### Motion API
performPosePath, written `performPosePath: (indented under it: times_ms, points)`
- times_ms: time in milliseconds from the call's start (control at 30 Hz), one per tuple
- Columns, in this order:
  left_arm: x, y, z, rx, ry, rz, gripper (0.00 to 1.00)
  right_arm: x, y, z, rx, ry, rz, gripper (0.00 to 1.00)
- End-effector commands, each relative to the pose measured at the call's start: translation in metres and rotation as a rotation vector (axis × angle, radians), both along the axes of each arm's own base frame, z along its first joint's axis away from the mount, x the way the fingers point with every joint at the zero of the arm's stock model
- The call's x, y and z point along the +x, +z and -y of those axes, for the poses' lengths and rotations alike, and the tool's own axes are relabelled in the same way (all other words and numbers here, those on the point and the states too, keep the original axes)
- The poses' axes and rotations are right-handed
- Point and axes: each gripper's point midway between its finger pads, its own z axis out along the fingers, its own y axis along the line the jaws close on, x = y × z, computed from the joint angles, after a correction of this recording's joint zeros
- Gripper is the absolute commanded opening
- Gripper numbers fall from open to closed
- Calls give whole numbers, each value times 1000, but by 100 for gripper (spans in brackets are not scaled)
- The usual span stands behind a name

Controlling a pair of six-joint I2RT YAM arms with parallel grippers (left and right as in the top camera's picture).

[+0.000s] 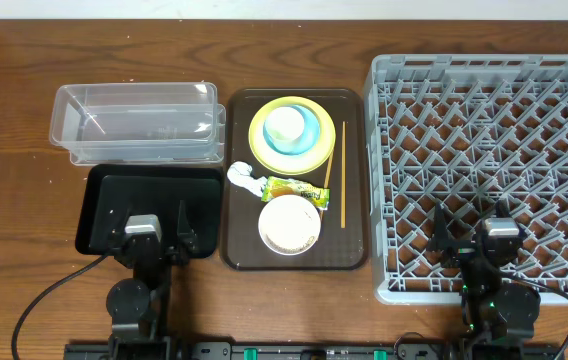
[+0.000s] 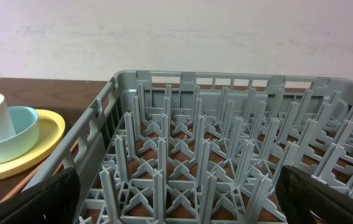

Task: Sort waste into correct bins and load items into the dishwasher rack

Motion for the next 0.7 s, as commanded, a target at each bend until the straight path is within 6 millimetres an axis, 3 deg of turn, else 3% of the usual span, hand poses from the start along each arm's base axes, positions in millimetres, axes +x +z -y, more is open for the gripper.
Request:
performPosePath:
  times_ms: [0,333,667]
  points:
    - [-1,-13,-4,-96,36,-30,91,0,1,1,10,-4,4,99]
    - [-4,13,36,-258,-182,-18,92,0,1,1,11,-4,3,99]
    - [-1,77,55,-275,-291,-54,91,0,1,1,11,-4,3,99]
